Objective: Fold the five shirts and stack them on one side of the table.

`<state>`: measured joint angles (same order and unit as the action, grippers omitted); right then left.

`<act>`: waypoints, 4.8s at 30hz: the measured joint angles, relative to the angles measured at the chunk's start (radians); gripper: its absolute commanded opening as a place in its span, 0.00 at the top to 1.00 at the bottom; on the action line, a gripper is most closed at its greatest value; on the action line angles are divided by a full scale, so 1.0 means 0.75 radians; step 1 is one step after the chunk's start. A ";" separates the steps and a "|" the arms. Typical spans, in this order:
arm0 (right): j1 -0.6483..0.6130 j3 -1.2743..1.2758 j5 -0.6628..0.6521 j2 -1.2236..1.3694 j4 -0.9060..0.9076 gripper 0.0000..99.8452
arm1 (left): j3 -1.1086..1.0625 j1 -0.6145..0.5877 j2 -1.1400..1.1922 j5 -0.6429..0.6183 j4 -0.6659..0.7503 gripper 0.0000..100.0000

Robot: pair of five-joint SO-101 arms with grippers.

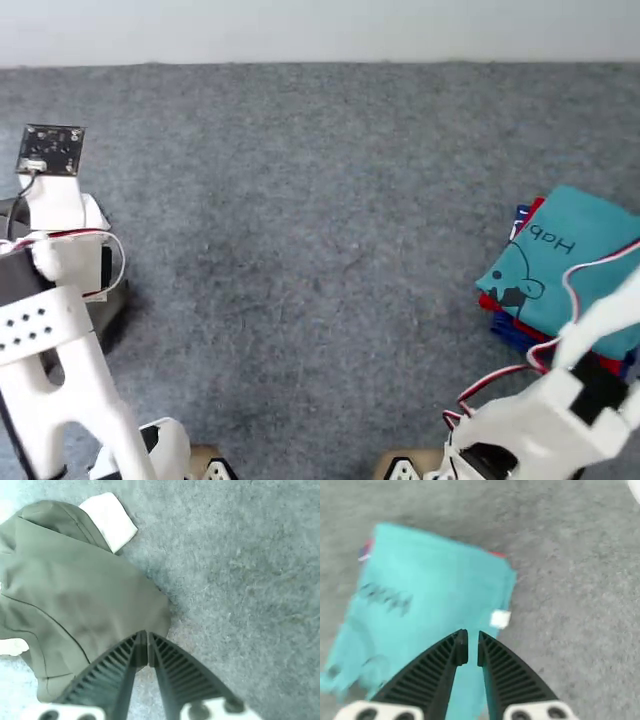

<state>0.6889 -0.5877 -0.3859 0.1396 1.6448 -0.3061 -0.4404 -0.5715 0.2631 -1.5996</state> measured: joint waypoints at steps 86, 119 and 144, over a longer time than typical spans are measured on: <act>-0.088 1.328 0.012 -1.215 0.145 0.95 | 0.151 0.160 0.145 0.090 0.051 0.80; -0.088 1.328 0.012 -1.215 0.145 0.95 | 0.151 0.051 0.959 0.004 0.243 0.99; -0.088 1.328 0.012 -1.215 0.145 0.95 | 0.266 0.076 -0.200 0.006 1.068 0.99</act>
<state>0.6229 0.4081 -0.3767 -0.7718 1.7538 -0.1066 -0.3836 -0.7219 0.2677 -0.7986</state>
